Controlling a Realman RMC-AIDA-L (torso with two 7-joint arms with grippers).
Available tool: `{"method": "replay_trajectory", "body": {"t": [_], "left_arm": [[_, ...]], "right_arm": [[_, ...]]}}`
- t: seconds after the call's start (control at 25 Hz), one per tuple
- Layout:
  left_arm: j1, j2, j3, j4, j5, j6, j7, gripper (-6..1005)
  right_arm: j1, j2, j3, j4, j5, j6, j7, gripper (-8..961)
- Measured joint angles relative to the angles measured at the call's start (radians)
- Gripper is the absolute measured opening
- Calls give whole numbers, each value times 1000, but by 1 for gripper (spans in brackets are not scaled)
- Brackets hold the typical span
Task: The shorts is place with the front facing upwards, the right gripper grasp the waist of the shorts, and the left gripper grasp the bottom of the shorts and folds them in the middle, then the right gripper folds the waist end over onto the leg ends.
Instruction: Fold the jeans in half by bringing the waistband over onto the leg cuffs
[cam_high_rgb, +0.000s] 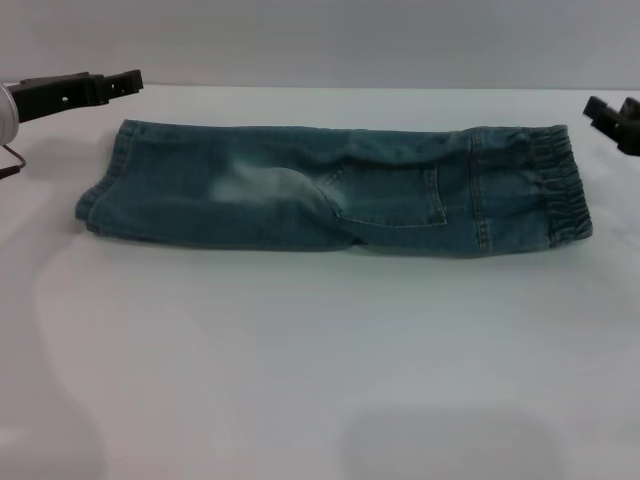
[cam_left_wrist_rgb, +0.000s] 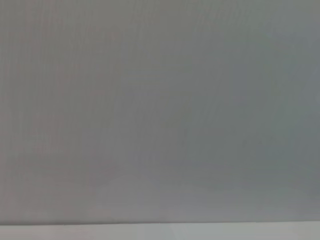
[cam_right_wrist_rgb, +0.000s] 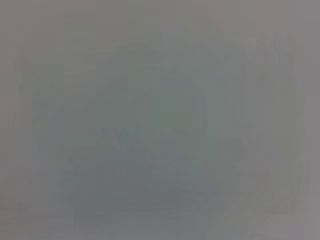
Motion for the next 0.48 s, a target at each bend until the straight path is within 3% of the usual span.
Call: {"method": "replay_trajectory", "body": {"t": [0.24,0.48], "left_arm": [[6,-4,1,-4,-41,4,22,807],[10,-5,3,-9,-70,14,37,806]], "right_arm": [[12,-1,-59,11,9,-121,2,567],[56,0,-110,90,9,-79,-18,566]]}}
